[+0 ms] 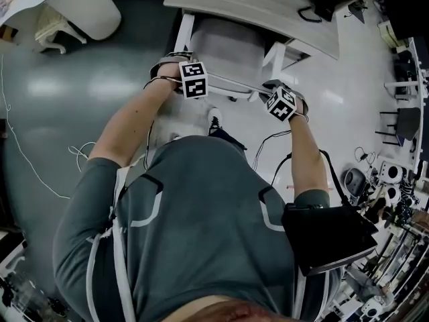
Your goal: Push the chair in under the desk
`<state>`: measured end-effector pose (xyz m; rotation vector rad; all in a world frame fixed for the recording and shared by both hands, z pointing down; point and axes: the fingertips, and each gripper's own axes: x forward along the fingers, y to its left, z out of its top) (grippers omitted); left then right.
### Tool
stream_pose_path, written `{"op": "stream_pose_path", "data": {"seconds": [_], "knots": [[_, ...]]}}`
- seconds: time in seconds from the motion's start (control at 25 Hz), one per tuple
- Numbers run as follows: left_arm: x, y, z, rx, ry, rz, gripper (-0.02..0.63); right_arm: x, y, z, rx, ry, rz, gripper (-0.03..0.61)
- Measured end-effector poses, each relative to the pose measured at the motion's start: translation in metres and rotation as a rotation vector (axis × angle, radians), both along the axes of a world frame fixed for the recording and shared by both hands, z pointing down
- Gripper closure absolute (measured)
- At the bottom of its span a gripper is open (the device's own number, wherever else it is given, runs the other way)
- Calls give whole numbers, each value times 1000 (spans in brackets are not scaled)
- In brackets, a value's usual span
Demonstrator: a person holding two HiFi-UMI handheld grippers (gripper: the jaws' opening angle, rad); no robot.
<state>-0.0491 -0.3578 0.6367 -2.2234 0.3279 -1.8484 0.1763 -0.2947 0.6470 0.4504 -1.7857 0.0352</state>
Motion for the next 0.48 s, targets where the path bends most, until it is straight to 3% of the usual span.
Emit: {"op": "stream_pose_path", "data": {"seconds": [0.16, 0.48], "knots": [[5, -23, 2, -37, -22, -24, 454, 7, -26, 0, 1, 0, -4, 451], [16, -60, 4, -16, -17, -42, 454, 19, -66, 2, -7, 2, -16, 448]]}}
